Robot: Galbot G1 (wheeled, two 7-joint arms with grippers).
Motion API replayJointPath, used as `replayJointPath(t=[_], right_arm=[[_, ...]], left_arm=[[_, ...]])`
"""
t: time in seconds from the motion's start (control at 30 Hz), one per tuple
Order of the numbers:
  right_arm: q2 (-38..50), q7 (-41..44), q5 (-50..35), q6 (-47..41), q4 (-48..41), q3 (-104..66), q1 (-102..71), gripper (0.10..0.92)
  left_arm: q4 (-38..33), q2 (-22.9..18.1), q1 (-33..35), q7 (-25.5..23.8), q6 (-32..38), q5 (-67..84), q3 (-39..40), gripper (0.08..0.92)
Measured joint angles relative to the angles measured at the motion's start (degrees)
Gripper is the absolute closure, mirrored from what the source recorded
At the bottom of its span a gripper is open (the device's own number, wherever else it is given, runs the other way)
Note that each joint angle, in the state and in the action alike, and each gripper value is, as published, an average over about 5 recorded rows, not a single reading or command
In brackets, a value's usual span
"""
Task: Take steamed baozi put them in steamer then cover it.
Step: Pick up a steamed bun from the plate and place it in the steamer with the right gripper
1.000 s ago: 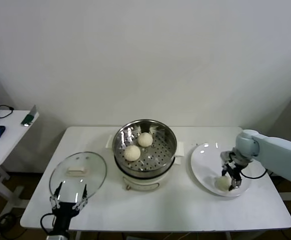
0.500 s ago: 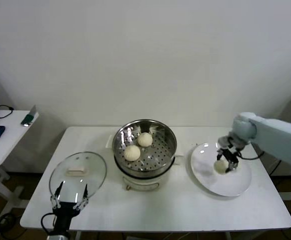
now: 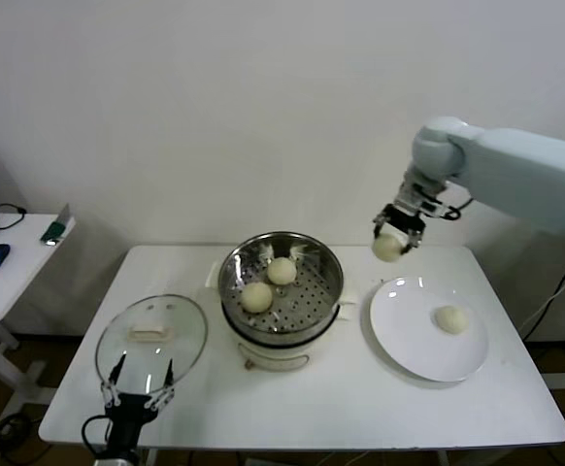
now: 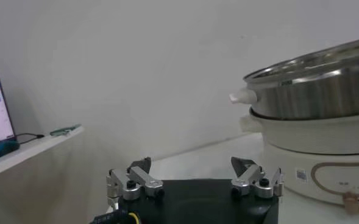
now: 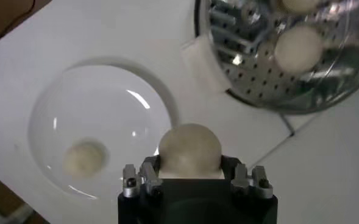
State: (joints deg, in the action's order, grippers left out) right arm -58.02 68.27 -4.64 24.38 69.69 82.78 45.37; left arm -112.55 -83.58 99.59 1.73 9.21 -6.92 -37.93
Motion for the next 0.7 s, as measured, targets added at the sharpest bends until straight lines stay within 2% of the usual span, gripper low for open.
replayJointPath(t=[0.4, 0.7], right_arm=[[-12.9, 0.8, 4.5, 6.2, 1.6, -3.2, -3.0, 0.364], [-17.7, 1.0, 8.1, 7.7, 2.9, -2.8, -8.2, 0.356]], left_arm=[[0.0, 0.3, -0.3, 0.0, -0.1, 0.3, 0.1, 0.177], [0.4, 0.5, 0.0, 0.0, 0.2, 0.7, -0.3, 0.177]])
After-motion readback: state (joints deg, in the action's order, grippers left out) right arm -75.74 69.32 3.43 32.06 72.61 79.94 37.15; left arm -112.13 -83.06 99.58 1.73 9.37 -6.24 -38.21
